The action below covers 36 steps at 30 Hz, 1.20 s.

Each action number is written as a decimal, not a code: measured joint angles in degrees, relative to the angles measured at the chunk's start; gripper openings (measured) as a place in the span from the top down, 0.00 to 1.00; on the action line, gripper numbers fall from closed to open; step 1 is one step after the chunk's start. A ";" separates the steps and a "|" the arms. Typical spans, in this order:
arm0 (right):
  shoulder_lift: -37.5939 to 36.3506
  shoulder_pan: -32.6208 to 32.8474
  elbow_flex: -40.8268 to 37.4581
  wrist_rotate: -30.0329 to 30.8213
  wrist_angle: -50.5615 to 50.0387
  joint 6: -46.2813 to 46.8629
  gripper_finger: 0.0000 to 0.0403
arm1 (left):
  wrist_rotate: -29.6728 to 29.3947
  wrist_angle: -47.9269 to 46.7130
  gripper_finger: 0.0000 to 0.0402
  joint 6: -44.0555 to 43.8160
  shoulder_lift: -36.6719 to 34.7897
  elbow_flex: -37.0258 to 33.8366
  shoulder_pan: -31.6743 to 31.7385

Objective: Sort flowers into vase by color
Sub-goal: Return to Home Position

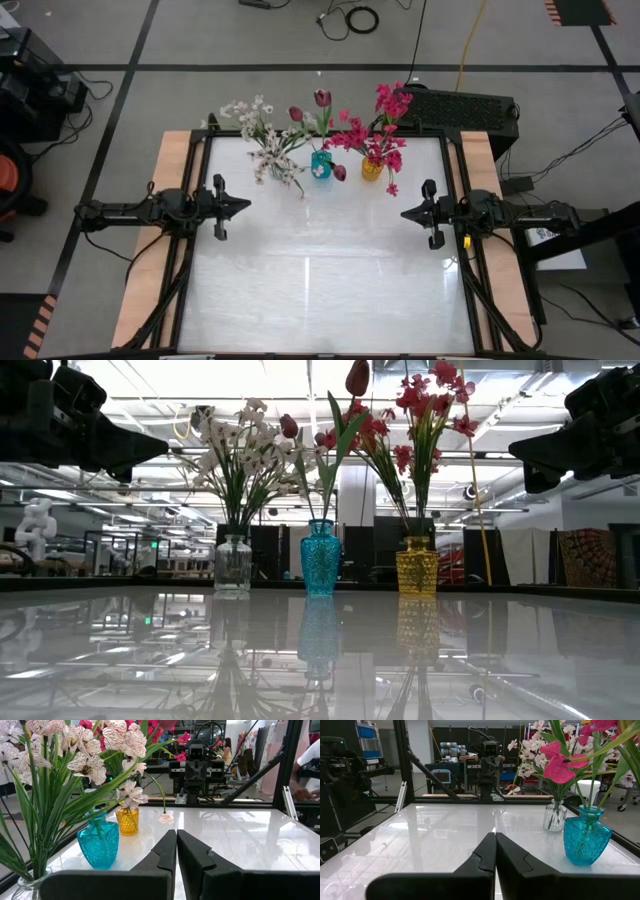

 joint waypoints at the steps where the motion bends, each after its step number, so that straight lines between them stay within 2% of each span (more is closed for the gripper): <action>1: 0.00 -0.01 0.00 0.00 0.00 0.00 1.00 | 0.00 0.00 0.94 0.00 0.00 0.00 0.00; 36: 0.00 0.00 0.00 0.00 -0.01 0.00 1.00 | 0.00 0.02 0.94 0.00 0.00 0.00 0.00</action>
